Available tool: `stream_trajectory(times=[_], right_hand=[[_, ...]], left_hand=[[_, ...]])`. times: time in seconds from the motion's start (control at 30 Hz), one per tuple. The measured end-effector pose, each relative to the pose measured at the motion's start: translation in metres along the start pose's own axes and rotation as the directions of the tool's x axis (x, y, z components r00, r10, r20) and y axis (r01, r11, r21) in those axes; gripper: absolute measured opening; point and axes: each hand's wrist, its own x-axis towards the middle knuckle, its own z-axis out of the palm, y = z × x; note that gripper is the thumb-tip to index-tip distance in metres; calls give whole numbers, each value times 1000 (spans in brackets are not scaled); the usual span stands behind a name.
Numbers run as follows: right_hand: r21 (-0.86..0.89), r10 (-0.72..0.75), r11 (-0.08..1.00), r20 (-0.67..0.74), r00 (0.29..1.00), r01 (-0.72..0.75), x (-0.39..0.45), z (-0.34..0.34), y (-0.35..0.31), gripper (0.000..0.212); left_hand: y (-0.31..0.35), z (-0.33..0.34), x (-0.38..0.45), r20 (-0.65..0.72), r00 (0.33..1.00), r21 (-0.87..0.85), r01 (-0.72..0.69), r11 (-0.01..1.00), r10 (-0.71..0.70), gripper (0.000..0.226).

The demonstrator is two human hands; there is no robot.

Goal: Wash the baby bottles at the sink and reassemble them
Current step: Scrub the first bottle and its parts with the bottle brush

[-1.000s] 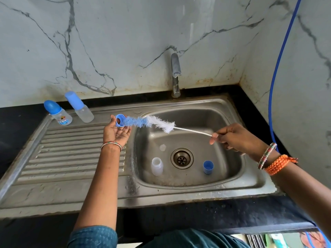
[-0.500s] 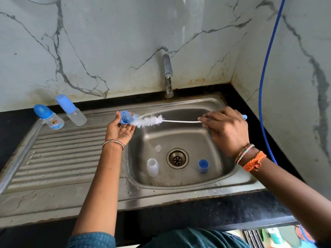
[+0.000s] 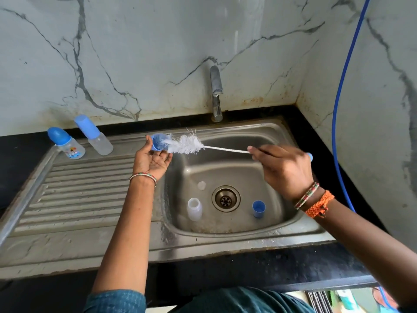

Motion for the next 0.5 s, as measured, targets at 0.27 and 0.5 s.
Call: stream_trajectory(times=[0.27,0.5], right_hand=[[201,358,695,736,575,-690,9,3,1,18],[147,288,937,192,938,-317,15,2,-7,14]], left_hand=[[5,-5,-3,36,998,31,-51,998,50,27],[-2,-8,-2,2,1000,44,-2,999,1,23]])
